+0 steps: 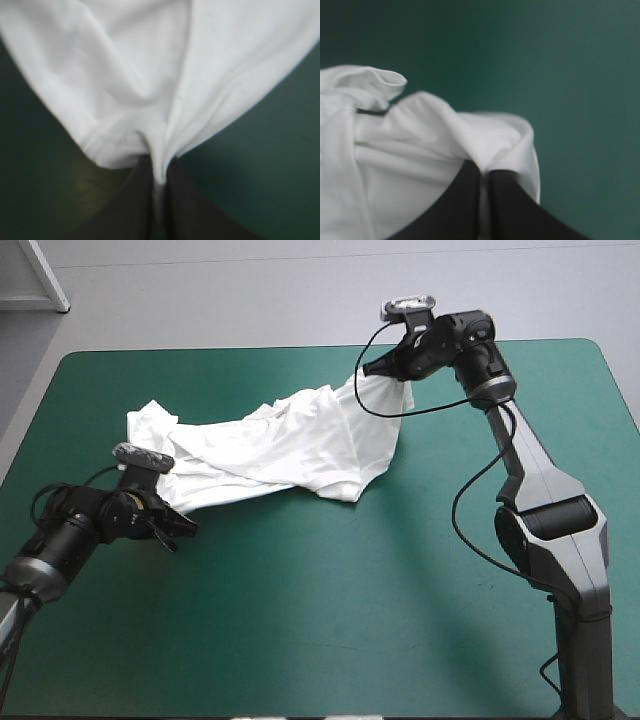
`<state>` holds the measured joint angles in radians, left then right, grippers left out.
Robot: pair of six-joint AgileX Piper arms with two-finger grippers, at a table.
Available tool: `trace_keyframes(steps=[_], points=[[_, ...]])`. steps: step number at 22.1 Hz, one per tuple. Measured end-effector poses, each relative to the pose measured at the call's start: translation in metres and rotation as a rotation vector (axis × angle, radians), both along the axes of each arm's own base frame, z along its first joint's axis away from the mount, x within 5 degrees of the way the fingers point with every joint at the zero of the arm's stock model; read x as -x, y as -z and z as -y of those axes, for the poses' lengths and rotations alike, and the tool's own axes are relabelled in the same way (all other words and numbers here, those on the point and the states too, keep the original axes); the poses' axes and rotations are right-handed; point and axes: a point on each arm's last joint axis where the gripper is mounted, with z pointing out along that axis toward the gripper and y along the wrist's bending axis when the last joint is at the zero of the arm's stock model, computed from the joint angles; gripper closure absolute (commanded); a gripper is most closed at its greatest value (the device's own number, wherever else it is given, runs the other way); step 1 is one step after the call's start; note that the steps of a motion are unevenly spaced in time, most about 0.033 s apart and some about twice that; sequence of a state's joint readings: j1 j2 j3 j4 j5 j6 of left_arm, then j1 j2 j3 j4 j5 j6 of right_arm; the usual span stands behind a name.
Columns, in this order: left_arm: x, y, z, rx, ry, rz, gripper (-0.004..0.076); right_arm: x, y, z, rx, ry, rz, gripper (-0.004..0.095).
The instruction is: Fold the cloth
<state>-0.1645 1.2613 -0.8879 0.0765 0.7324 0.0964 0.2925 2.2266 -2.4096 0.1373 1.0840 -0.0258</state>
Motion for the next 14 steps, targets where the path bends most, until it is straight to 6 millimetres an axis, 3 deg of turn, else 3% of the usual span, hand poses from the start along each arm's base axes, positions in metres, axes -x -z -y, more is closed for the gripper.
trace_keyframes(steps=[1,2,4,5,6,9,11,14], points=[[0.001,-0.025,-0.007,-0.054,-0.030,0.077,0.0705,0.012,-0.033,0.006,0.005,0.019,0.066,0.0921],[0.002,-0.045,-0.011,-0.086,-0.049,0.137,0.0705,0.020,-0.051,0.011,0.007,0.032,0.102,0.0921],[0.013,-0.108,-0.022,-0.150,-0.100,0.310,0.0705,0.060,-0.119,0.028,0.000,0.081,0.237,0.0921],[0.018,-0.126,-0.024,-0.153,-0.115,0.361,0.0705,0.072,-0.136,0.034,-0.002,0.095,0.277,0.0921],[0.029,-0.157,-0.028,-0.151,-0.135,0.461,0.0705,0.097,-0.165,0.042,-0.021,0.106,0.343,0.0921],[0.050,-0.204,-0.033,-0.139,-0.161,0.618,0.0705,0.138,-0.206,0.057,-0.046,0.131,0.450,0.0921],[0.074,-0.245,-0.038,-0.125,-0.184,0.758,0.0705,0.185,-0.244,0.073,-0.076,0.154,0.576,0.0921],[0.100,-0.280,-0.044,-0.133,-0.190,0.878,0.0705,0.228,-0.273,0.090,-0.081,0.190,0.695,0.0921]])
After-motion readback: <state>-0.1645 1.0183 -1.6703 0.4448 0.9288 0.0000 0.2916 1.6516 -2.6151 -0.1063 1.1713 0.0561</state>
